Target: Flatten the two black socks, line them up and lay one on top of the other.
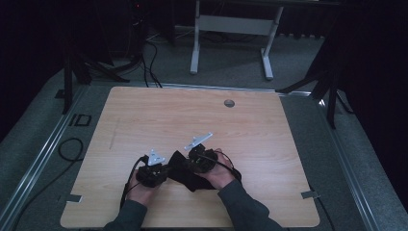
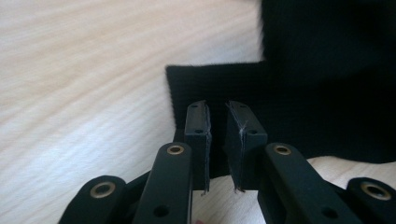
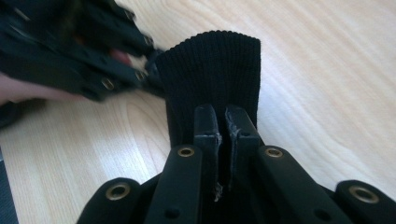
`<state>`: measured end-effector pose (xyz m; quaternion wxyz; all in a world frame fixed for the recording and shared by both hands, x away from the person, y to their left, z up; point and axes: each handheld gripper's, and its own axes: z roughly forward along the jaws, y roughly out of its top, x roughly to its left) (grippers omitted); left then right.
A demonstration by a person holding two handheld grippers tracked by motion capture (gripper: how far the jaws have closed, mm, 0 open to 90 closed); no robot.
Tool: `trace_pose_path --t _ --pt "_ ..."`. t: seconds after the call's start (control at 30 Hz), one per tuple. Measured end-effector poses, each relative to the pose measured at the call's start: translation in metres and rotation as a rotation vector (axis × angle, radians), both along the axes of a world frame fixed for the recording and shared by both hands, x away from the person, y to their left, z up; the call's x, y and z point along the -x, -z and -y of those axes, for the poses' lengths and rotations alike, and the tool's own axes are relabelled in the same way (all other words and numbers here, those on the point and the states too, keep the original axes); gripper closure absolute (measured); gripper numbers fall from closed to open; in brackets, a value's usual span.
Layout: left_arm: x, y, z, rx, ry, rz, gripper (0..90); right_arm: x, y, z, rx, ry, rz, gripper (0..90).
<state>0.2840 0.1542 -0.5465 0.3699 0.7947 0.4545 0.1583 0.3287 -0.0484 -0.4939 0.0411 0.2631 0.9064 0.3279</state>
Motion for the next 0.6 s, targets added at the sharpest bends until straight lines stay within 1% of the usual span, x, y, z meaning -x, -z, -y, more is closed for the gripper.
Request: trace_pose_path --t 0.03,0.13,0.2,0.27,0.37,0.43,0.47,0.53,0.6 --pt "0.001 -0.002 -0.004 0.002 -0.008 0.001 79.7 0.0 0.005 -0.004 0.009 -0.002 -0.01 84.7" --pt "0.001 -0.003 -0.014 0.007 -0.036 -0.008 80.6 0.0 0.01 -0.007 0.023 0.0 -0.017 84.7" --pt "-0.001 -0.002 -0.017 -0.002 -0.04 -0.018 82.0 -0.001 0.015 -0.011 0.035 0.003 -0.028 84.7" --pt "-0.002 -0.001 -0.016 -0.008 -0.039 -0.026 82.4 -0.001 0.016 -0.012 0.041 0.008 -0.031 84.7" --pt "-0.003 0.002 -0.013 -0.027 -0.028 -0.045 83.7 -0.004 0.023 -0.016 0.054 0.024 -0.057 84.7" --pt "-0.004 0.003 -0.012 -0.033 -0.026 -0.052 84.4 -0.004 0.025 -0.017 0.06 0.024 -0.06 84.7" --pt "-0.005 0.005 -0.01 -0.059 -0.028 -0.064 85.9 -0.005 0.027 -0.019 0.066 0.032 -0.066 84.6" --pt "-0.005 0.006 -0.009 -0.062 -0.03 -0.068 87.2 -0.005 0.029 -0.02 0.068 0.039 -0.067 84.6" --pt "-0.005 0.006 -0.008 -0.076 -0.024 -0.074 87.6 -0.005 0.031 -0.021 0.079 0.048 -0.069 84.6"
